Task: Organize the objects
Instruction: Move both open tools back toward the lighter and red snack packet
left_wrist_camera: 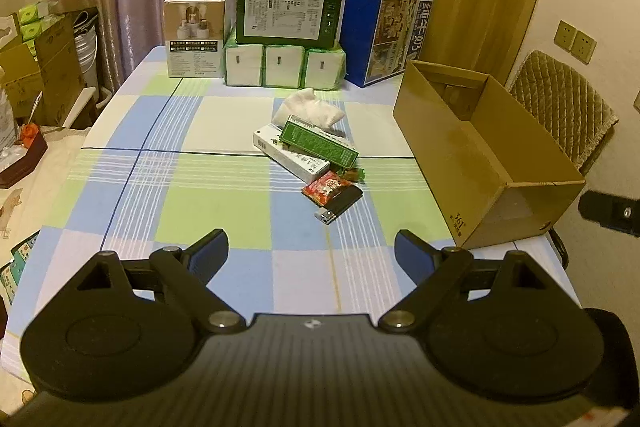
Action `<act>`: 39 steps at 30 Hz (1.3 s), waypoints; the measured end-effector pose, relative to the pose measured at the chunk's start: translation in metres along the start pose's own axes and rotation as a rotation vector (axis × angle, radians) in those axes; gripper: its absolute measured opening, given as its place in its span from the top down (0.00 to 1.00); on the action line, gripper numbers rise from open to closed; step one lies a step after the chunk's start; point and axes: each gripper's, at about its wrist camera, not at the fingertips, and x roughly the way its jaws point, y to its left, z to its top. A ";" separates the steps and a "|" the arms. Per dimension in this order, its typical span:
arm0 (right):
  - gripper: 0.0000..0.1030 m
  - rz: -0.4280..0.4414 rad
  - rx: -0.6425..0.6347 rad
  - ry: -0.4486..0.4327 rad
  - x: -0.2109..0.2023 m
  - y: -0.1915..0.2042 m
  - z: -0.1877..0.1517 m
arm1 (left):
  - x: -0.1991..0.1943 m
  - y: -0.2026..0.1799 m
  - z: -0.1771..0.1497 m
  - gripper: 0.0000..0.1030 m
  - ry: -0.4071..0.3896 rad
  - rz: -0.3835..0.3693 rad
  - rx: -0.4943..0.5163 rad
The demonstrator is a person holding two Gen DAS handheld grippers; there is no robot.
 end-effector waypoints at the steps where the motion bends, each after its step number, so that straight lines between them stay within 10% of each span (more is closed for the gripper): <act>1: 0.07 0.002 -0.003 0.003 0.001 0.002 -0.001 | 0.000 0.000 0.000 0.15 -0.001 0.001 0.000; 24: 0.08 0.030 -0.124 0.077 0.066 0.048 -0.021 | 0.032 0.043 0.013 0.15 0.022 0.049 0.018; 39: 0.48 0.011 -0.106 0.145 0.181 0.051 -0.027 | 0.121 0.069 0.033 0.22 0.069 0.044 0.052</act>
